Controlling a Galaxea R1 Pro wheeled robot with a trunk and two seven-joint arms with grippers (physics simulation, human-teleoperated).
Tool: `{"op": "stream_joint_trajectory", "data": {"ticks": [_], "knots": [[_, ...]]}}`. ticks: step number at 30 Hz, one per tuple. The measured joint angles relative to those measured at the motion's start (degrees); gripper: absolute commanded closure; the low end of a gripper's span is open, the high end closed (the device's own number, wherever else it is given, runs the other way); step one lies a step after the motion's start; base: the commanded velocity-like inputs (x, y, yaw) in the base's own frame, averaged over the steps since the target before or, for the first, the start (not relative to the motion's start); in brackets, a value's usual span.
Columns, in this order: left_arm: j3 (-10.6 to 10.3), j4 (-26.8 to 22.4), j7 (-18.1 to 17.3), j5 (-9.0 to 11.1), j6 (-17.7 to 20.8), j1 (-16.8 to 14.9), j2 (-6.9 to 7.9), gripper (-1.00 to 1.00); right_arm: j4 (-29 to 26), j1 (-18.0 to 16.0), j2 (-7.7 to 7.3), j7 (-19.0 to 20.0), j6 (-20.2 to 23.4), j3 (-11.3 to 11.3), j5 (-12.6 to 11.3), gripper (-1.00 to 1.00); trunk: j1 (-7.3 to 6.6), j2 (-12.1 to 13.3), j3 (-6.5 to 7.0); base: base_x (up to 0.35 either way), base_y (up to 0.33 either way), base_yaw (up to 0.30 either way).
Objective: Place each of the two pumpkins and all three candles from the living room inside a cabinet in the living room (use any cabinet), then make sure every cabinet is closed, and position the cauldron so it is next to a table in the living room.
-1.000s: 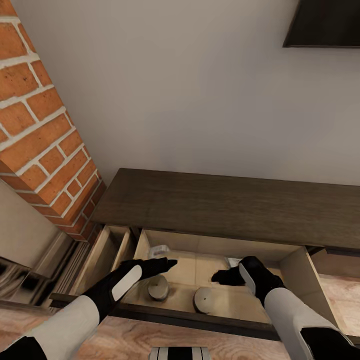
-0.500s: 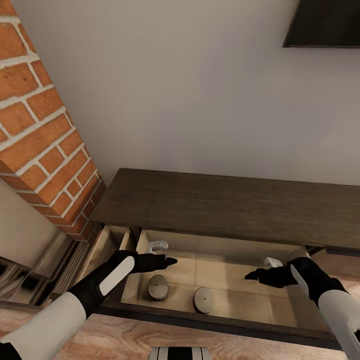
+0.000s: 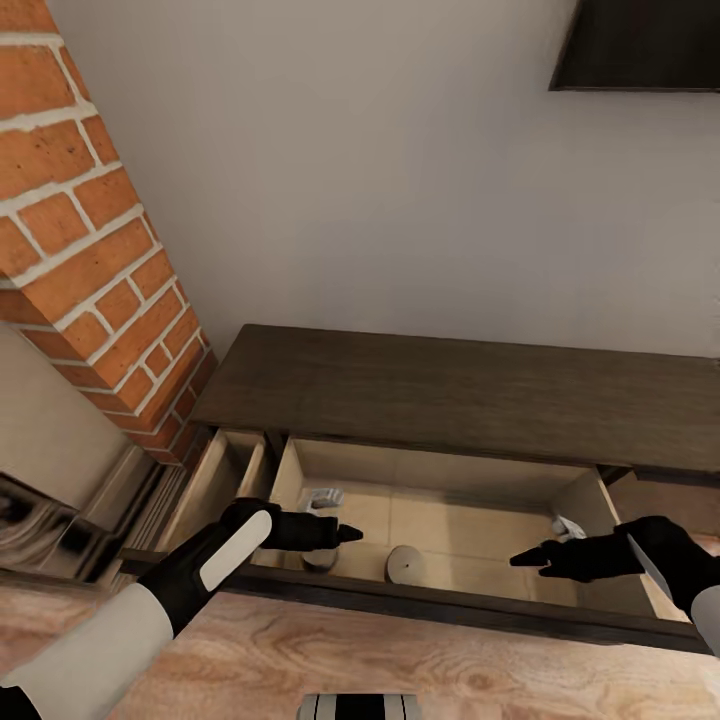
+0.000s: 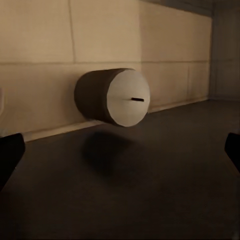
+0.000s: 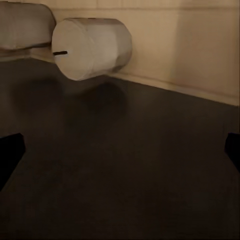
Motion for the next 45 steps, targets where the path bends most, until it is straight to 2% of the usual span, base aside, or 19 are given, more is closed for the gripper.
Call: {"op": "stream_joint_trajectory", "data": {"ticks": [3, 6, 7, 10, 12, 14, 17, 21, 26, 36, 42, 45], "knots": [[0.0, -0.1, -0.1, 0.0, 0.1, 0.0, -0.01, -1.00, -0.1, 0.0, -0.05, 0.1, -0.2, 0.1, 0.0, -1.00, 0.00, 0.0, 0.00, -0.318, 0.000, 0.000], [0.1, -0.2, -3.1, -0.3, -0.3, -0.2, 0.08, -1.00, -1.5, 0.0, -1.64, 1.6, -0.3, 0.1, 0.0, -1.00, 0.00, 0.0, 0.01, -0.111, 0.000, 0.000], [0.0, -0.1, -6.3, -0.2, 0.1, 0.0, 0.17, -1.00, -2.3, -0.1, -3.36, 5.7, -0.7, 0.0, -0.3, -1.00, -0.01, 0.0, 0.01, -0.021, 0.000, 0.000], [0.3, -0.1, -10.4, -0.4, 0.1, 0.0, 0.24, -1.00, -2.6, 0.0, -5.64, 13.9, -2.3, -0.4, -0.5, -1.00, 0.00, 0.0, 0.00, -0.006, 0.000, 0.000], [0.7, -0.2, -10.9, -0.6, 0.1, -0.1, 0.22, -1.00, -2.8, -0.1, -6.15, 15.2, -2.6, -1.1, -0.6, -1.00, 0.00, 0.0, 0.00, -0.001, 0.000, 0.000], [1.7, -0.2, -11.1, -0.6, 0.1, -0.3, 0.19, -1.00, -3.0, -0.1, -6.32, 15.5, -2.7, -2.4, -0.5, -1.00, 0.00, 0.0, 0.00, 0.000, 0.000, 0.000], [4.5, -0.4, -11.1, -0.6, 0.1, -0.3, 0.13, -1.00, -3.1, -0.1, -6.42, 15.6, -2.7, -4.5, -0.5, -1.00, 0.00, 0.0, 0.00, 0.000, 0.000, 0.000], [5.9, -0.4, -11.0, -0.7, 0.0, -0.3, 0.08, -1.00, -3.1, -0.1, -6.42, 15.7, -2.7, -5.1, -0.5, -1.00, 0.00, 0.0, 0.00, 0.000, 0.000, 0.000], [8.1, -0.5, -11.0, -0.6, 0.1, -0.4, 0.01, -1.00, -3.5, -0.1, -6.08, 15.7, -2.7, -5.3, -0.5, -1.00, -1.09, 2.0, 0.89, 0.000, 0.000, 0.000], [8.5, -0.6, -11.3, -0.5, 0.3, -0.5, 0.02, -1.00, -3.5, -0.1, -5.84, 15.6, -3.8, -5.0, -0.1, -1.00, -3.29, 6.0, 2.69, 0.000, 0.000, 0.000], [8.4, -0.6, -11.3, -0.4, 6.2, -0.5, -0.25, -1.00, -3.4, -0.1, -5.77, 15.3, -3.9, -5.0, 0.1, -1.00, -4.61, 8.4, 3.76, 0.000, 0.000, 0.000], [8.1, -0.6, -11.2, -0.4, 7.7, -0.5, -0.68, -1.00, -3.2, 0.0, -5.61, 11.3, -6.0, -4.9, 0.1, -1.00, -5.27, 9.6, 4.30, 0.000, 0.000, 0.000]]}}
